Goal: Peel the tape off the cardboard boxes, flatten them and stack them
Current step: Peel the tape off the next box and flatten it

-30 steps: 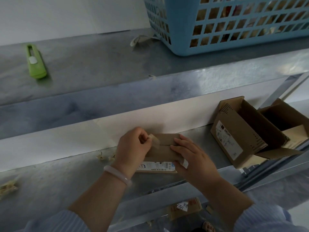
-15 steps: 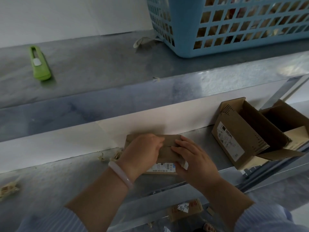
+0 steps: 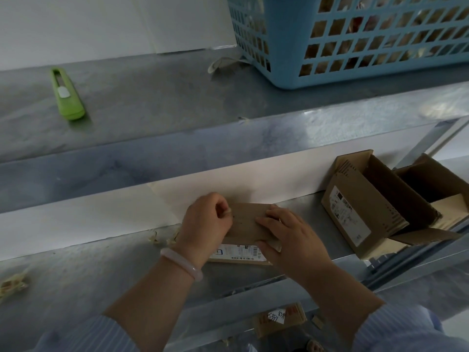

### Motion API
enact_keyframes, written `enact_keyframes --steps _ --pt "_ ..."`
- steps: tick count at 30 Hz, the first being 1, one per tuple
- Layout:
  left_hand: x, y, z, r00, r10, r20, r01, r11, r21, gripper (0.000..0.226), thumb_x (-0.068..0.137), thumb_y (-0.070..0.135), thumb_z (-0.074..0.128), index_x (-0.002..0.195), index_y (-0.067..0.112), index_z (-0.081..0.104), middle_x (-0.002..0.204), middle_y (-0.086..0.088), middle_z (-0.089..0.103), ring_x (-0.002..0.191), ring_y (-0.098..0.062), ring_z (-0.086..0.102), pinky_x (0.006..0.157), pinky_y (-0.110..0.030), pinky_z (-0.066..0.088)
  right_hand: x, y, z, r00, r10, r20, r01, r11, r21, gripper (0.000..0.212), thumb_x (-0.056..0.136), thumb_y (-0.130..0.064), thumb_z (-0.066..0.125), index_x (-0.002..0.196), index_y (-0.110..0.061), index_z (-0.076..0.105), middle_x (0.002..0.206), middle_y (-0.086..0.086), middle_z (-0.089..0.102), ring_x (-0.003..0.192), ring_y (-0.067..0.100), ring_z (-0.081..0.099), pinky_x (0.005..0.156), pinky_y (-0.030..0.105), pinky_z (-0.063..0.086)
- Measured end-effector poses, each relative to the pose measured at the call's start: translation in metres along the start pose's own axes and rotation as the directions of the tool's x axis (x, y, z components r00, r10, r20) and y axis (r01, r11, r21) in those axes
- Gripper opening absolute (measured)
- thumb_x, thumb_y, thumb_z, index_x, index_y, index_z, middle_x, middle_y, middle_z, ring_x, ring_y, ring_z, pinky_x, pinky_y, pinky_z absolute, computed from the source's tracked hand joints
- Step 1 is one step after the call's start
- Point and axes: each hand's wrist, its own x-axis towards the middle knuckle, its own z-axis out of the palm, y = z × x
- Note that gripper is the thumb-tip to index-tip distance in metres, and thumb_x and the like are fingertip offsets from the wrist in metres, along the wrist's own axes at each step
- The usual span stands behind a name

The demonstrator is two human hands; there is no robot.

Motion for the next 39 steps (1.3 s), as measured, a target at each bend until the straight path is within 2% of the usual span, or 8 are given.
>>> enact_keyframes --steps 4,6,12,17,26,31,37,39 --pt "-0.003 -0.016 -0.003 0.974 0.225 -0.001 -0.218 0.944 0.247 0.017 0.073 0.005 0.070 0.077 0.020 0.063 0.079 0.005 0.056 0.075 -0.016 0.054 0.066 -0.027 0.045 0.002 0.002 -0.003 0.997 -0.069 0.029 0.071 0.992 -0.102 0.048 0.083 -0.052 0.053 0.122 -0.027 0.067 0.121 -0.006 0.061 0.115 0.017 0.052 0.098 0.034 0.043" --pt "-0.006 -0.020 0.000 0.963 0.266 0.053 -0.271 0.937 0.220 0.012 0.076 0.015 0.073 0.085 0.021 0.070 0.086 0.005 0.059 0.084 -0.016 0.055 0.073 -0.029 0.047 0.004 0.001 -0.004 0.995 -0.090 0.046 0.096 0.984 -0.153 0.048 0.086 -0.053 0.048 0.123 -0.029 0.067 0.124 -0.009 0.062 0.119 0.013 0.046 0.101 0.029 0.033" --pt "0.001 -0.013 -0.013 0.983 0.077 0.168 -0.084 0.996 0.034 0.019 0.085 0.032 0.070 0.103 0.026 0.071 0.093 0.011 0.065 0.088 -0.005 0.057 0.082 -0.023 0.046 0.014 -0.004 -0.002 0.996 0.020 0.085 -0.016 0.999 -0.051 0.048 0.088 -0.058 0.044 0.121 -0.033 0.068 0.124 -0.015 0.060 0.117 0.013 0.049 0.098 0.035 0.040" --pt "0.001 -0.012 -0.005 0.987 -0.045 0.155 0.024 0.990 0.136 0.022 0.082 0.038 0.071 0.089 0.018 0.071 0.089 0.005 0.065 0.082 -0.013 0.061 0.077 -0.031 0.052 0.010 -0.006 0.002 0.997 0.030 0.064 -0.027 0.998 -0.055 0.047 0.088 -0.055 0.046 0.123 -0.032 0.067 0.125 -0.015 0.059 0.118 0.012 0.046 0.097 0.033 0.039" --pt "-0.008 -0.034 -0.017 0.981 -0.008 -0.191 0.029 0.994 0.105 0.018 0.076 0.005 0.067 0.074 0.017 0.054 0.077 0.004 0.053 0.070 -0.014 0.051 0.060 -0.021 0.044 0.009 -0.005 0.003 0.995 0.049 0.082 -0.045 0.998 -0.045 0.047 0.088 -0.056 0.046 0.123 -0.033 0.067 0.124 -0.015 0.058 0.118 0.015 0.048 0.097 0.040 0.047" --pt "-0.014 -0.043 -0.019 0.979 0.201 -0.043 -0.186 0.955 0.233 0.007 0.079 0.016 0.072 0.084 0.020 0.072 0.085 0.004 0.058 0.081 -0.018 0.055 0.071 -0.032 0.050 0.011 -0.008 0.001 0.997 0.032 0.064 -0.027 0.997 -0.073 0.047 0.087 -0.055 0.046 0.121 -0.032 0.069 0.122 -0.014 0.060 0.117 0.016 0.050 0.096 0.040 0.046" --pt "-0.012 -0.041 -0.024 0.999 -0.033 0.022 0.032 0.998 0.060 0.024 0.084 0.030 0.070 0.107 0.021 0.069 0.101 0.003 0.056 0.091 -0.012 0.056 0.086 -0.028 0.047 0.016 -0.014 -0.003 0.997 -0.018 0.074 0.025 0.994 -0.103 0.051 0.084 -0.057 0.048 0.117 -0.027 0.070 0.124 -0.009 0.061 0.120 0.018 0.050 0.103 0.045 0.044" --pt "-0.010 -0.039 -0.024 0.995 -0.093 0.032 0.090 0.992 0.087 0.024 0.081 0.031 0.071 0.101 0.019 0.067 0.102 0.002 0.055 0.091 -0.013 0.057 0.079 -0.023 0.043 0.020 -0.019 -0.002 0.989 -0.048 0.141 0.063 0.993 -0.098 0.056 0.083 -0.061 0.048 0.125 -0.027 0.064 0.137 -0.003 0.057 0.130 0.021 0.049 0.111 0.049 0.037"
